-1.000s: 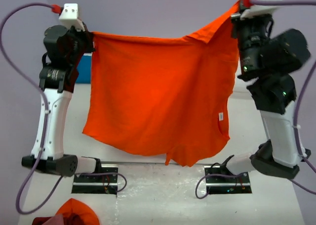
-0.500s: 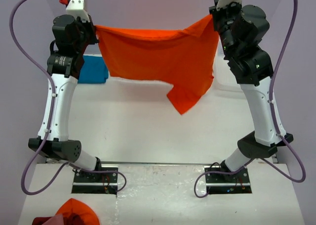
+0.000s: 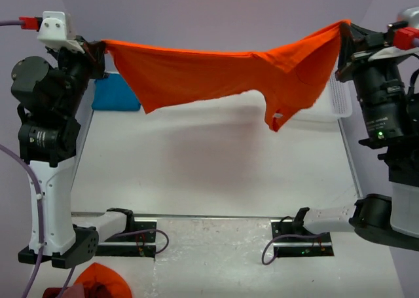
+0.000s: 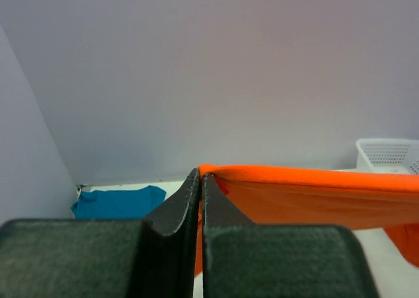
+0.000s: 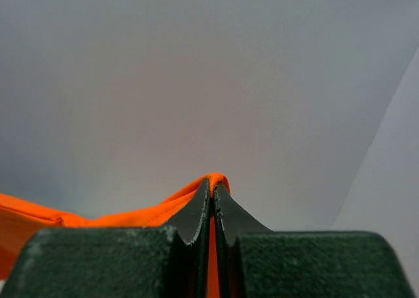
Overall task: Fold and stack the t-shirts
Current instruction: Flatten out the tshirt
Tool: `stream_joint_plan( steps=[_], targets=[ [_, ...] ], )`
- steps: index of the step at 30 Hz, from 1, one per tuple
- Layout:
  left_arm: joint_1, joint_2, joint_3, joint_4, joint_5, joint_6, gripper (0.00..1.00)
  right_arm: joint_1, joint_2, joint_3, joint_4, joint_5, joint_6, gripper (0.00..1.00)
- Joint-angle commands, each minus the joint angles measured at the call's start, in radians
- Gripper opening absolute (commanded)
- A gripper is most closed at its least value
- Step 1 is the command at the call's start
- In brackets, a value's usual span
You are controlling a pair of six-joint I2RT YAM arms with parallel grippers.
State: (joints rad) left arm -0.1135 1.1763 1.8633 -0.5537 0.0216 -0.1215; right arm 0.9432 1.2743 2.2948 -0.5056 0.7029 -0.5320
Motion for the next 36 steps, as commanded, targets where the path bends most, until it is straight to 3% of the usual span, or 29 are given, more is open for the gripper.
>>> stream_joint_plan(
  steps=[1,5,10,13,15,19,24,30,36],
  targets=[
    [0.005,-0.04,0.04,-0.072,0.044,-0.024,0.0,0.126,0.005,-0.017,0.136,0.214,-0.184,0.0],
    [0.005,-0.06,0.114,-0.117,0.064,-0.029,0.0,0.265,0.026,-0.021,0.339,0.308,-0.356,0.0],
    [0.005,0.006,0.183,-0.135,0.087,-0.04,0.0,0.26,0.083,0.035,0.342,0.247,-0.359,0.0],
    [0.005,0.072,0.1,-0.112,0.081,-0.061,0.0,0.098,0.126,0.066,0.198,0.161,-0.236,0.0],
    [0.005,0.106,0.021,-0.06,0.068,-0.072,0.0,-0.001,0.139,0.029,0.116,0.091,-0.061,0.0],
    [0.005,0.137,-0.279,0.089,0.043,-0.115,0.0,-0.238,0.108,-0.25,0.049,-0.096,0.144,0.0],
    [0.003,0.233,-0.518,0.239,-0.004,-0.168,0.0,-0.386,0.128,-0.49,0.082,-0.201,0.274,0.0],
    [0.002,0.402,-0.605,0.354,-0.026,-0.19,0.0,-0.515,0.267,-0.724,0.151,-0.315,0.371,0.0],
    [0.001,0.528,-0.566,0.403,-0.017,-0.121,0.0,-0.564,0.424,-0.726,0.202,-0.376,0.385,0.0]
  ],
)
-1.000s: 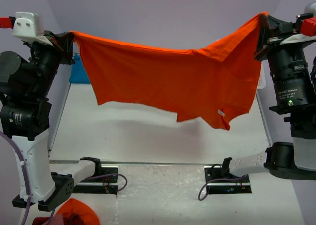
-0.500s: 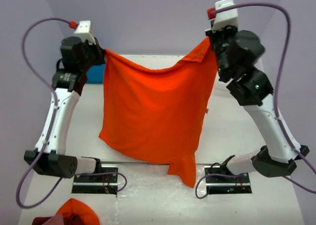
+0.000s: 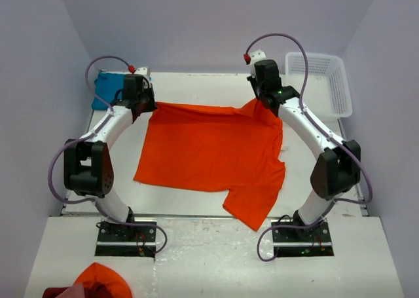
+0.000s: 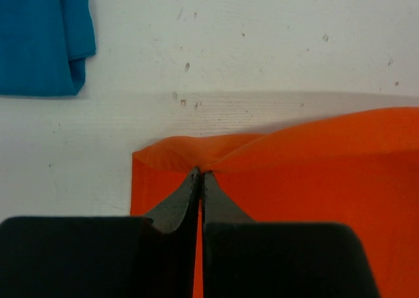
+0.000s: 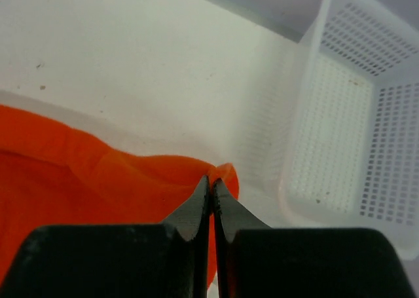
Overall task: Fold and stack the t-shirts
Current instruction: Flatten out the tshirt
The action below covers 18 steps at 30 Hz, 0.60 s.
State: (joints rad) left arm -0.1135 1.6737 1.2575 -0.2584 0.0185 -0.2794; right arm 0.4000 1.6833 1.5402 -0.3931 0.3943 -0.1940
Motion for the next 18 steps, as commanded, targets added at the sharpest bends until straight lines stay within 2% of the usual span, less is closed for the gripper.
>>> stream_joint_plan(
  steps=[1,8,18],
  targets=[
    [0.002,0.046,0.058,0.087,-0.014,0.045,0.0,-0.027,0.047,0.04,0.091,-0.089,0.048,0.0],
    [0.003,0.176,0.166,0.062,-0.046,0.088,0.0,-0.056,0.164,0.127,0.08,-0.104,0.042,0.0],
    [0.032,0.187,0.148,0.051,-0.115,0.098,0.0,-0.082,0.128,0.136,0.045,-0.098,0.068,0.0]
  ],
)
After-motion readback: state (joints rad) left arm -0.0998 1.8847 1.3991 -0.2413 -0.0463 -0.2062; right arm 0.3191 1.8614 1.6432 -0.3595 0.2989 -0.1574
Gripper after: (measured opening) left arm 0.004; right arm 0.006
